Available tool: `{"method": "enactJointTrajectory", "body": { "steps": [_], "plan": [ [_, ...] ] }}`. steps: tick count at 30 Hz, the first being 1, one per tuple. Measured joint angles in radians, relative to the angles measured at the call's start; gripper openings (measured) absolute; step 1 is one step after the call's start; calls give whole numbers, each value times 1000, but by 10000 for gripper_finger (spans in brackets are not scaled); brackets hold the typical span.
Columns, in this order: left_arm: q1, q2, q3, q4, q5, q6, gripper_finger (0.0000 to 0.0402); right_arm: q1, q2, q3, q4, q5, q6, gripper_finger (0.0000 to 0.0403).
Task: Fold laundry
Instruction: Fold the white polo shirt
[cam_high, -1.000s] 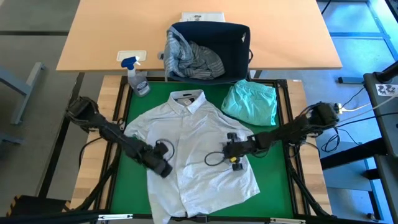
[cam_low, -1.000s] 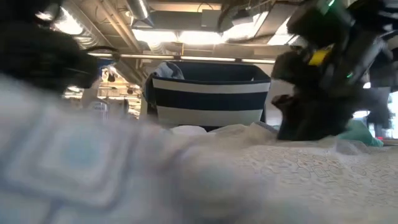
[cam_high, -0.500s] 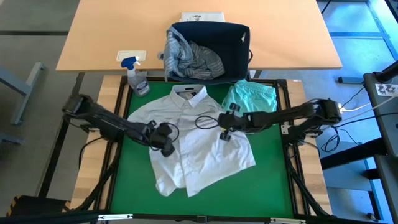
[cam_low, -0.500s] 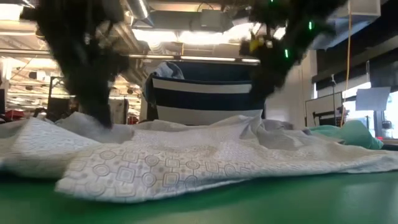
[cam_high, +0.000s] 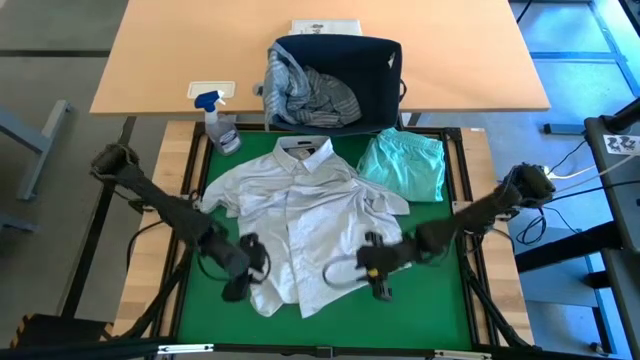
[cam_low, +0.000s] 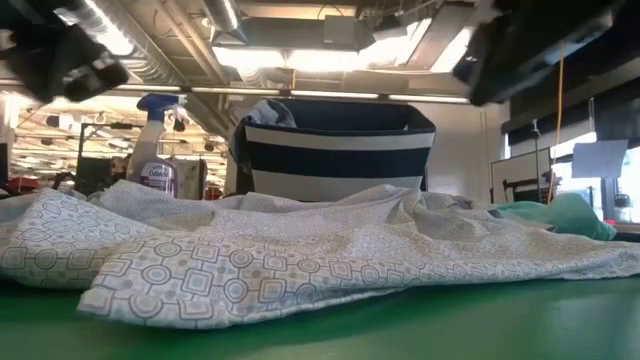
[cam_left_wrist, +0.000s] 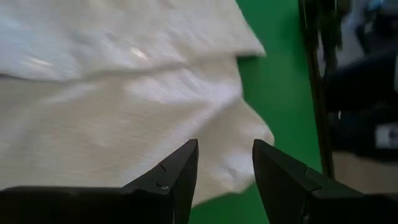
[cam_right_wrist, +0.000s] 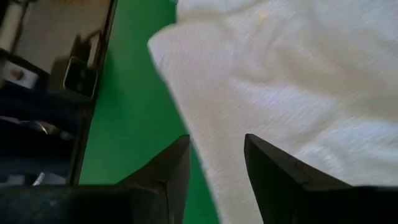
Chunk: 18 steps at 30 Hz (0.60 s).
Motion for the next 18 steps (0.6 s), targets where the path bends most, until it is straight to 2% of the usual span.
{"method": "enactJointTrajectory", "body": {
  "steps": [4, 8, 13, 18],
  "plan": [
    [-89, 137, 55, 82, -7, -19, 149, 102, 54, 0, 3, 65, 66, 151],
    [-121, 330, 203, 36, -35, -73, 149, 165, 100, 0, -7, 74, 76, 151],
    [-126, 545, 403, -106, -44, -205, 149, 208, 126, 0, -10, 76, 77, 151],
    [-123, 661, 487, -248, -147, -425, 149, 225, 132, 0, -12, 91, 74, 151]
  ]
}}
